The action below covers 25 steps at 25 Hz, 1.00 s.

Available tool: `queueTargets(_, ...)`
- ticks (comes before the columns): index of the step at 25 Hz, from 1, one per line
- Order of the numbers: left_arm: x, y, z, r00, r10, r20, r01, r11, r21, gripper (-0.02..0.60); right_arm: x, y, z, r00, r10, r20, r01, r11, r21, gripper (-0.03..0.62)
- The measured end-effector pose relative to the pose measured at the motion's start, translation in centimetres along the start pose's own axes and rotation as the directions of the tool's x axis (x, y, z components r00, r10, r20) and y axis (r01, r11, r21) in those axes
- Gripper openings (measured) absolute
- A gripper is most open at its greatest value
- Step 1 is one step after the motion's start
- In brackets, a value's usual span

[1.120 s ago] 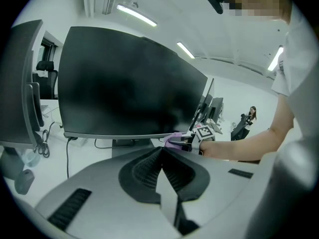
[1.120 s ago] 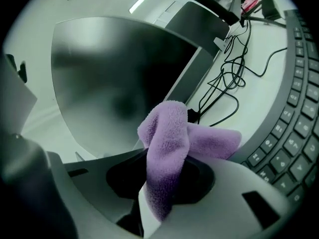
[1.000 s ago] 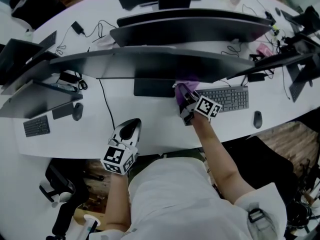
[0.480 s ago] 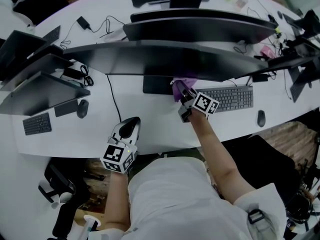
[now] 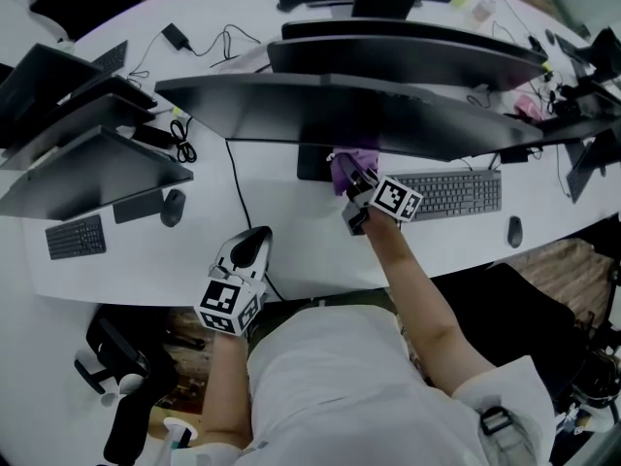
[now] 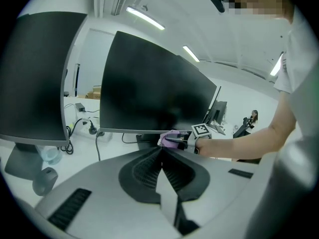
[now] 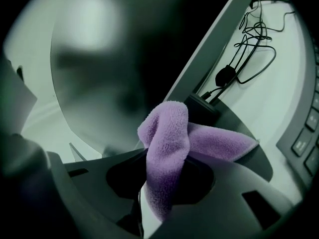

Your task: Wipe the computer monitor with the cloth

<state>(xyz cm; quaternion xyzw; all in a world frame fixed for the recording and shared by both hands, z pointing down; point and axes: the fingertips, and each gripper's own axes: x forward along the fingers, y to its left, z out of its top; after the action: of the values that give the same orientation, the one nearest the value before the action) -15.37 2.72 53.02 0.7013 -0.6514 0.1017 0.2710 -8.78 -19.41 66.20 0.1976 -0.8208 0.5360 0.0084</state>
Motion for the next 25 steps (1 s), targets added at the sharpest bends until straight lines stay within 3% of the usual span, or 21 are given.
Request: queueTargets(25,-6.1,9.2,-2.0,0.999,0.026,0.025,-0.025,0.999,-0.043,0.003,10.0,7.5,-8.1,0.996,0.056,-0.076,-0.058,0.998,-0.025,0.107)
